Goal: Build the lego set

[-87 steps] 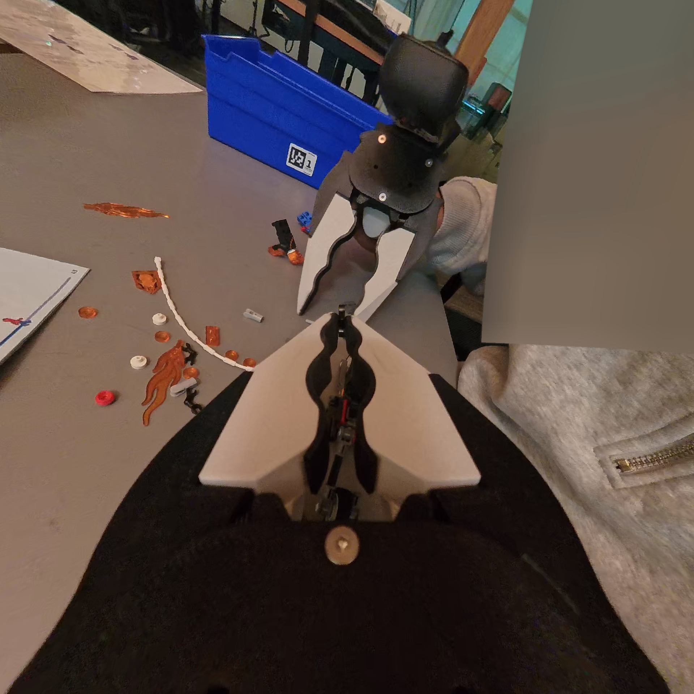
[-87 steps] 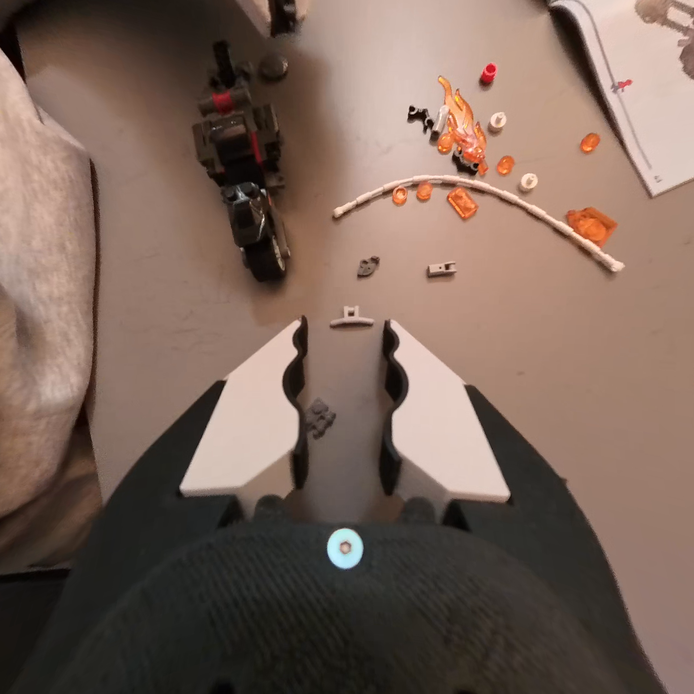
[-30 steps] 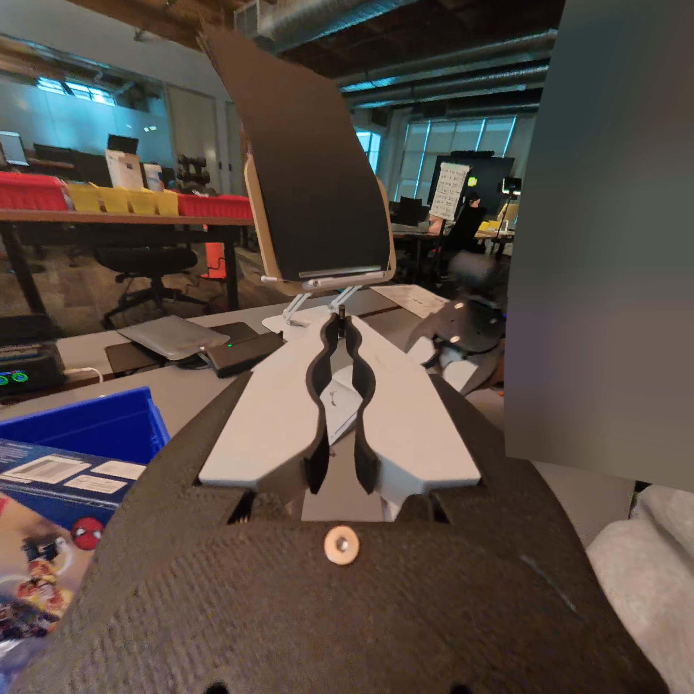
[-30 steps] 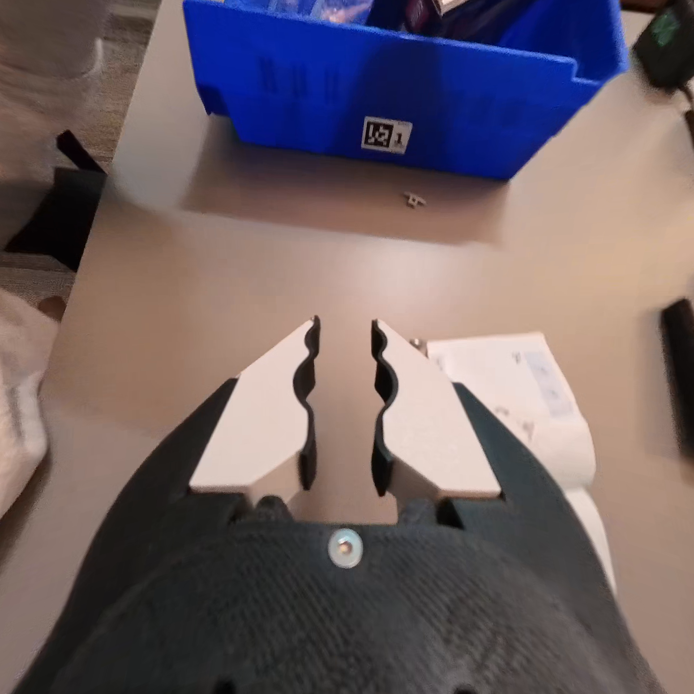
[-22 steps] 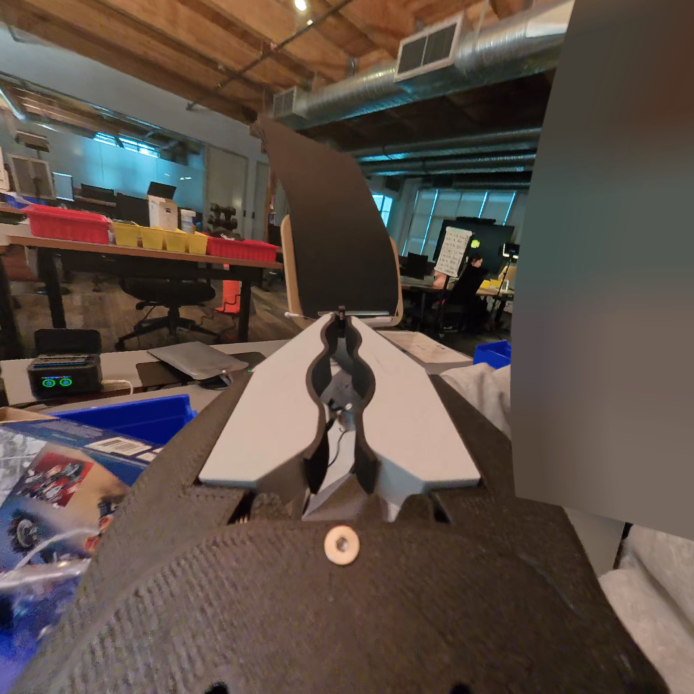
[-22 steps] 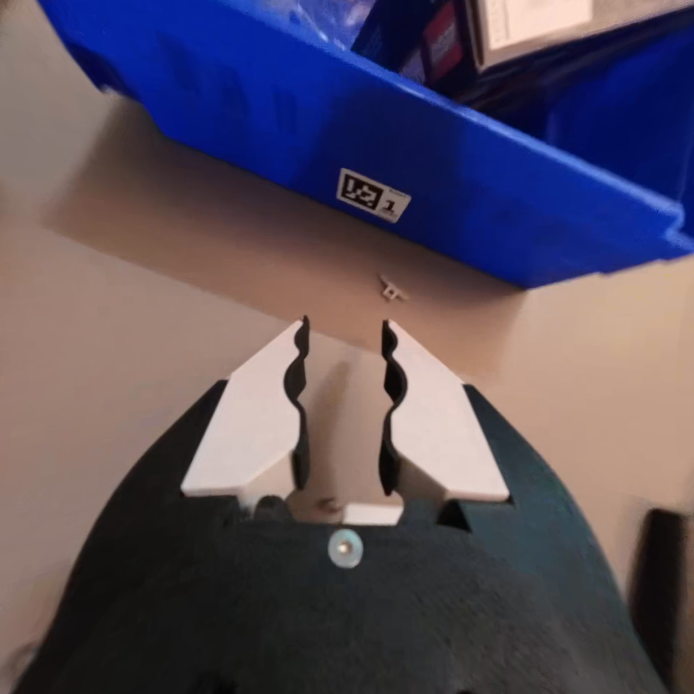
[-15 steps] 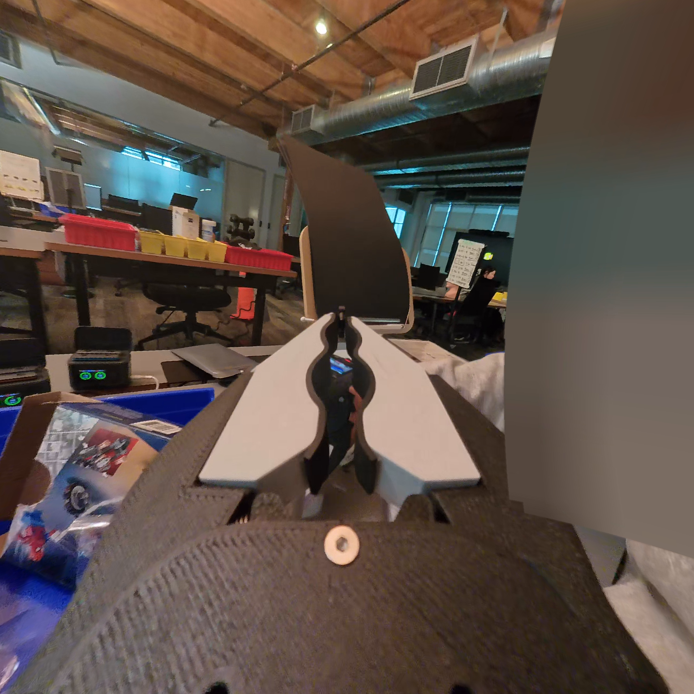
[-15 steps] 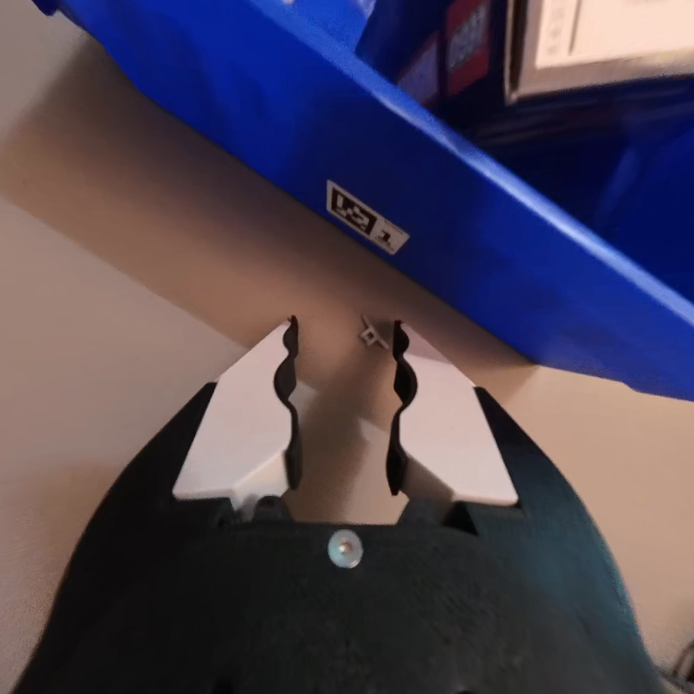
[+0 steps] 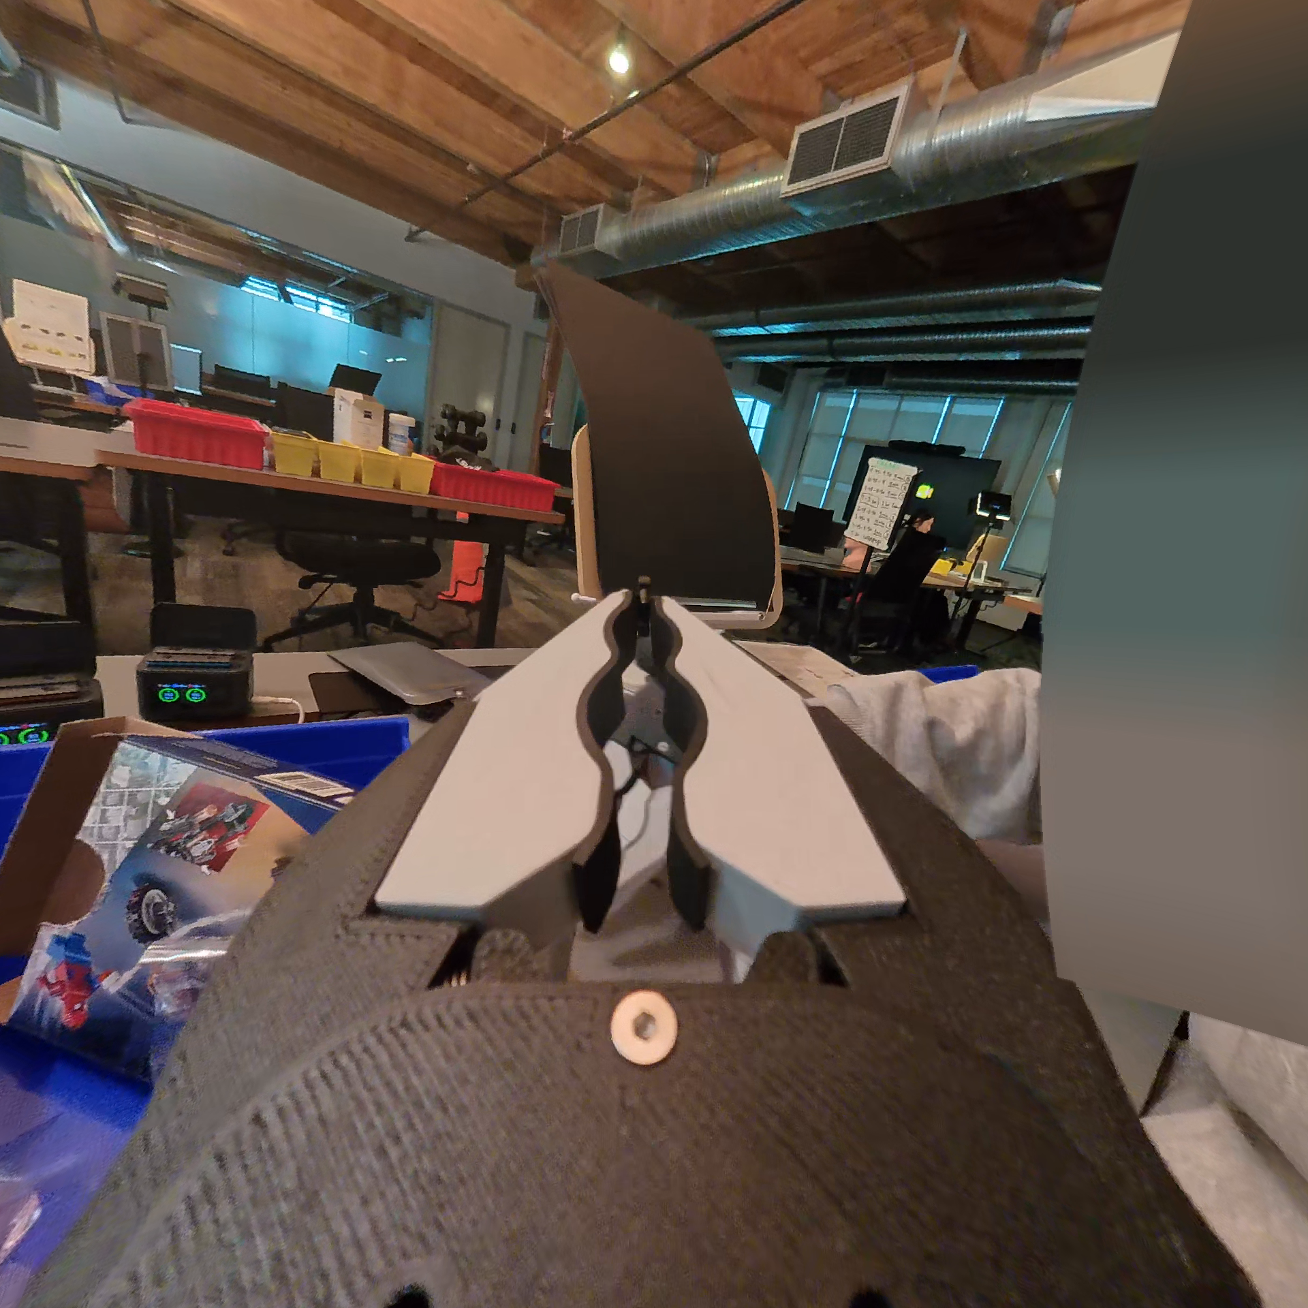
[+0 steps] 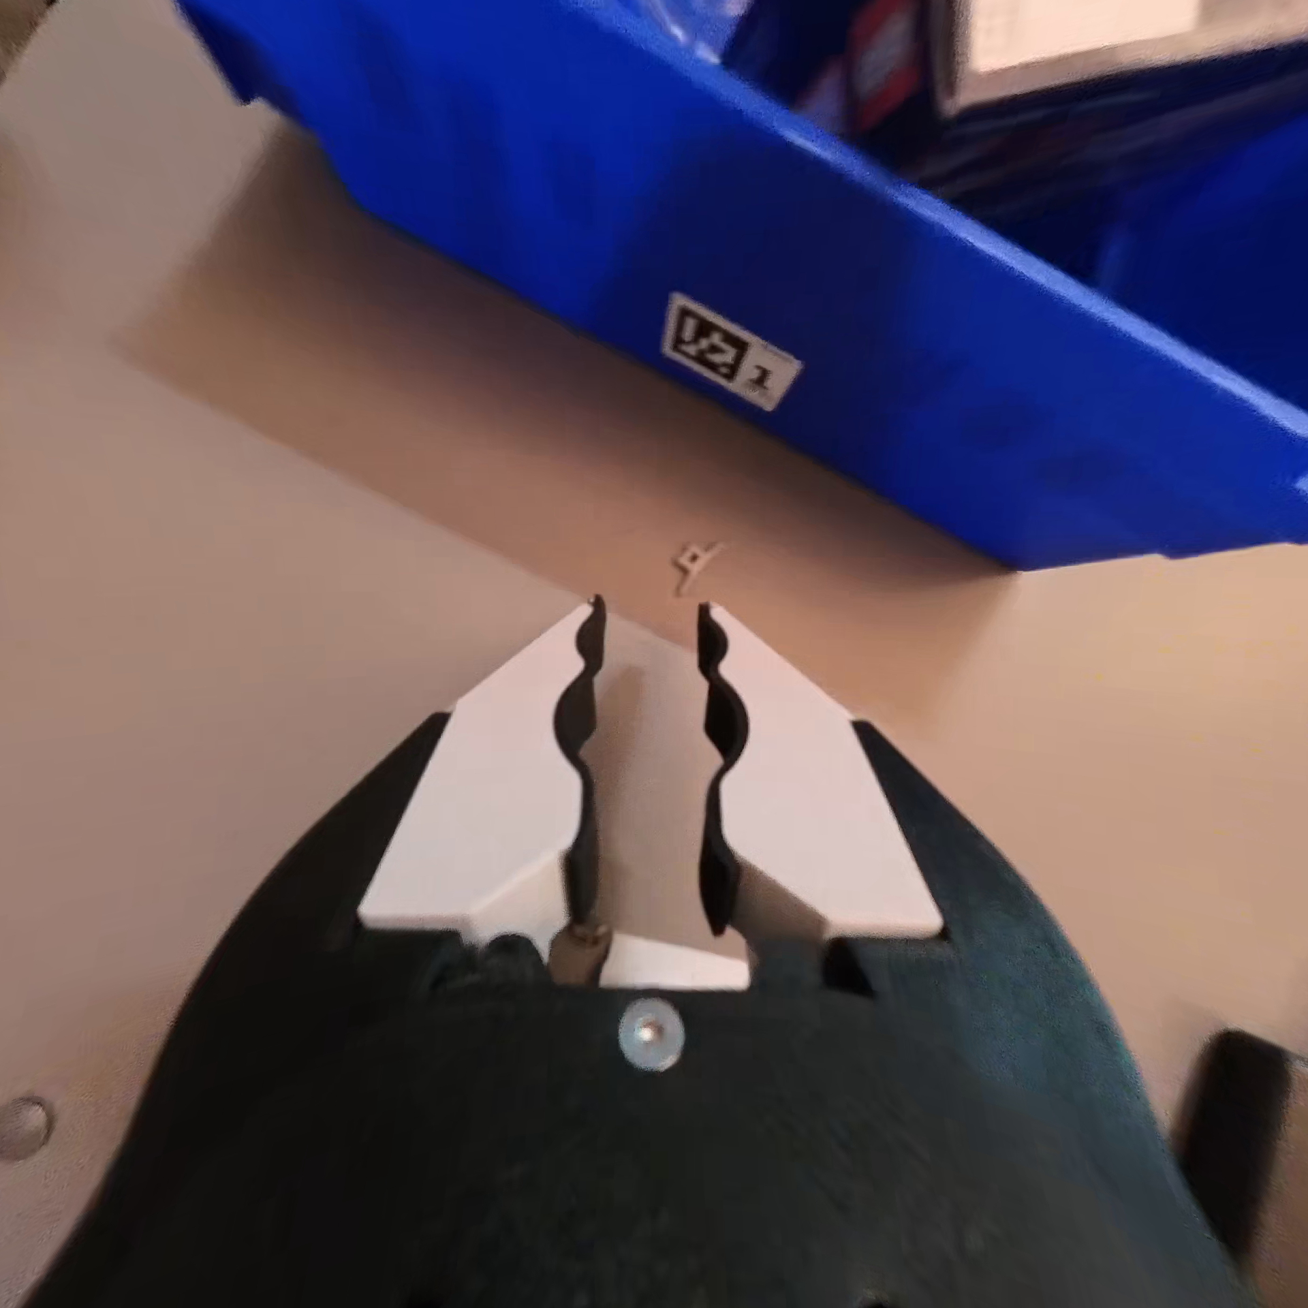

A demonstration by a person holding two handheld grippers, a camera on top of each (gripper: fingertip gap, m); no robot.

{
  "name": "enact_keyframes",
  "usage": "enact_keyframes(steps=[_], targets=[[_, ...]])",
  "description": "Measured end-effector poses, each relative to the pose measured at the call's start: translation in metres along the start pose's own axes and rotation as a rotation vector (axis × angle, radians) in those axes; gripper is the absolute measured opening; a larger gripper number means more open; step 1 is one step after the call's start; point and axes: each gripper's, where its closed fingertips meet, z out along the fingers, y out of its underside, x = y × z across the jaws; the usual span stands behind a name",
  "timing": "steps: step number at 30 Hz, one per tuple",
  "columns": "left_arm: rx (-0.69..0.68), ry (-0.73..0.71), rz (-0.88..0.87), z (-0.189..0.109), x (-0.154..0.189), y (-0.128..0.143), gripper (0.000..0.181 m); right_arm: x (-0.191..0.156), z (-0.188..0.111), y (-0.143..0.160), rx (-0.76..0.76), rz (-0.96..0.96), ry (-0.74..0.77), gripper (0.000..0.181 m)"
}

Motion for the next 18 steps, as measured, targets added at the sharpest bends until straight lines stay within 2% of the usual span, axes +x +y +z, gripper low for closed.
enact_keyframes(steps=[3, 5, 9, 11, 13, 15, 18], targets=[[-0.009, -0.007, 0.014, 0.0, 0.001, -0.001, 0.001, 0.007, 0.022, 0.005, -0.055, 0.133, -0.096, 0.035], [-0.012, -0.027, 0.034, -0.002, 0.0, -0.002, 0.001, 0.003, 0.031, 0.0, -0.034, 0.198, -0.166, 0.032], [0.0, -0.046, 0.047, -0.009, -0.003, -0.007, 0.001, -0.031, 0.03, -0.009, -0.02, 0.186, -0.306, 0.03], [0.004, -0.048, 0.047, -0.011, -0.005, -0.008, 0.001, -0.034, 0.03, -0.009, -0.02, 0.139, -0.276, 0.029], [0.0, -0.048, 0.039, -0.012, -0.008, -0.006, 0.001, -0.019, 0.028, -0.008, -0.027, 0.075, -0.168, 0.028], [0.004, -0.043, 0.028, -0.012, -0.01, -0.006, 0.001, -0.001, 0.026, -0.01, -0.02, 0.028, -0.066, 0.036], [0.004, -0.036, 0.022, -0.012, -0.01, -0.005, 0.001, 0.007, 0.031, -0.012, -0.01, 0.03, -0.064, 0.039]])
